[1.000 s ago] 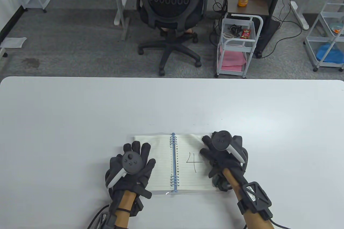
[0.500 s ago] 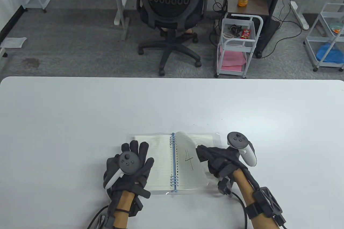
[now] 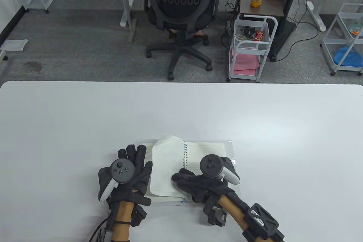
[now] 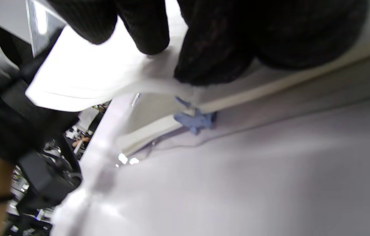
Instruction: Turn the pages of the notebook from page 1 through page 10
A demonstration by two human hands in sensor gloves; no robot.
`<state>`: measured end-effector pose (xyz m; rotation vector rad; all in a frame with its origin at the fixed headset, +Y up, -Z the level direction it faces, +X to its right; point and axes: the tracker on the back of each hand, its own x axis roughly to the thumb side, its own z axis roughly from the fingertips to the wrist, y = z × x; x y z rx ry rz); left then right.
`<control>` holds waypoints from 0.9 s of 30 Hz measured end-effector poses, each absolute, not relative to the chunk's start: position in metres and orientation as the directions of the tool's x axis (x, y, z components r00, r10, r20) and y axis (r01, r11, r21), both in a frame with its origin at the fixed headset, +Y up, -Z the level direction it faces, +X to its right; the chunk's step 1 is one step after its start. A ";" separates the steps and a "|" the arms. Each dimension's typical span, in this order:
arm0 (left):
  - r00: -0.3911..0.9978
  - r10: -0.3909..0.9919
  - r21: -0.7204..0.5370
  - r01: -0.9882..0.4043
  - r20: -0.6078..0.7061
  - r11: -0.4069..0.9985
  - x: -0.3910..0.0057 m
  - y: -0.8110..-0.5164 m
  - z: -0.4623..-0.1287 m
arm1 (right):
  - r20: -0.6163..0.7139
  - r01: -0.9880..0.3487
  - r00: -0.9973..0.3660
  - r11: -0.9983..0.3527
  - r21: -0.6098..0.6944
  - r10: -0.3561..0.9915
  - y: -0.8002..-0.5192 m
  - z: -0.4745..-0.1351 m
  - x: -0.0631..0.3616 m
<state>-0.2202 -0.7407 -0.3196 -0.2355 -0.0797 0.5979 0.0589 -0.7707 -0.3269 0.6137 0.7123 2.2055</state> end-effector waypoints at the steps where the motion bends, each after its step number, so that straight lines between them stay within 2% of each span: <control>1: 0.819 0.573 -0.233 -0.557 0.003 0.797 -0.223 -0.739 -0.319 | 0.227 -0.481 -0.643 -0.616 0.624 0.732 -0.770 -0.325 0.057; 5: 0.802 0.597 -0.209 -0.584 0.002 0.785 -0.227 -0.736 -0.318 | 0.281 -0.427 -0.686 -0.684 0.591 0.671 -0.768 -0.322 0.052; 8: 0.809 0.588 -0.223 -0.572 0.006 0.789 -0.224 -0.737 -0.319 | 0.279 -0.426 -0.686 -0.682 0.594 0.672 -0.769 -0.321 0.051; 14: 0.824 0.566 -0.260 -0.544 0.014 0.798 -0.216 -0.741 -0.320 | 0.205 -0.517 -0.615 -0.585 0.625 0.762 -0.768 -0.326 0.058; 19: 0.825 0.565 -0.263 -0.543 0.013 0.798 -0.215 -0.741 -0.319 | 0.204 -0.540 -0.674 -0.662 0.519 0.710 -0.763 -0.334 0.073; 24: 0.827 0.562 -0.270 -0.539 0.013 0.798 -0.214 -0.741 -0.319 | 0.126 -0.577 -0.672 -0.622 0.529 0.730 -0.770 -0.341 0.084; 27: 0.829 0.559 -0.276 -0.534 0.015 0.799 -0.212 -0.742 -0.319 | 0.129 -0.569 -0.684 -0.635 0.522 0.718 -0.767 -0.342 0.086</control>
